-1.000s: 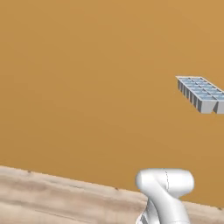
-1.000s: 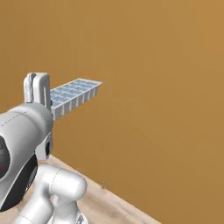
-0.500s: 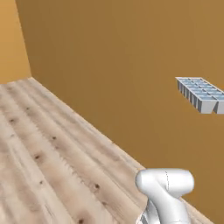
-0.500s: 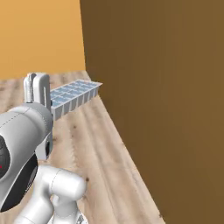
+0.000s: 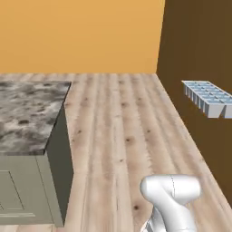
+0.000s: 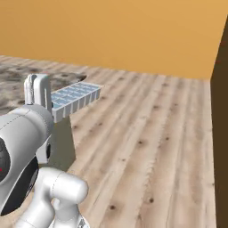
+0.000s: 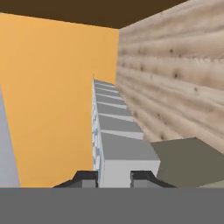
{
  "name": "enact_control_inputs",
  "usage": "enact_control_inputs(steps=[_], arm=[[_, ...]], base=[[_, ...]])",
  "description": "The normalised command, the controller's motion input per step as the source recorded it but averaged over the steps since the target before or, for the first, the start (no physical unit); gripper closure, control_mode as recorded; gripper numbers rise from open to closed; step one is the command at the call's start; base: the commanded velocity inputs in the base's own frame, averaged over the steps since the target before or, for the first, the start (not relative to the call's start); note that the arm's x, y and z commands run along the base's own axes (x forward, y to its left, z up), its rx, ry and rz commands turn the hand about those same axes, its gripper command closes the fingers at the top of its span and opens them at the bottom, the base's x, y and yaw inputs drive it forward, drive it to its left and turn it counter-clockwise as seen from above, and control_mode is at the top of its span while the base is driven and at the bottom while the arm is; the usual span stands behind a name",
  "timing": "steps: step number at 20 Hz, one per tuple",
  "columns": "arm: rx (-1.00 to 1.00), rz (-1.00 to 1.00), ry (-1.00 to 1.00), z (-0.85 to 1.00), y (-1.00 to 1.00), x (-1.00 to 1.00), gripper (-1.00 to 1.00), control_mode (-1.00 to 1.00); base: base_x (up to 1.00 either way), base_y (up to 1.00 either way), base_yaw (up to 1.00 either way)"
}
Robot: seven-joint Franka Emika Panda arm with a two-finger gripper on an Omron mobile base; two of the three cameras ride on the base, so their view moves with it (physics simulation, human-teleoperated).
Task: Open the freezer door, pick up the ice cube tray from the freezer, and place it on the dining counter.
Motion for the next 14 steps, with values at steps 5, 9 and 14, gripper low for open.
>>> enact_control_inputs(steps=[5,9,14], arm=[[0.00,0.00,0.00,0.00,0.00,0.00,1.00,1.00],[0.00,0.00,0.00,0.00,0.00,0.00,1.00,1.00],[0.00,0.00,0.00,0.00,0.00,0.00,1.00,1.00]], base=[[-0.12,0.00,1.00],[-0.06,0.01,1.00],[0.30,0.00,0.96]])
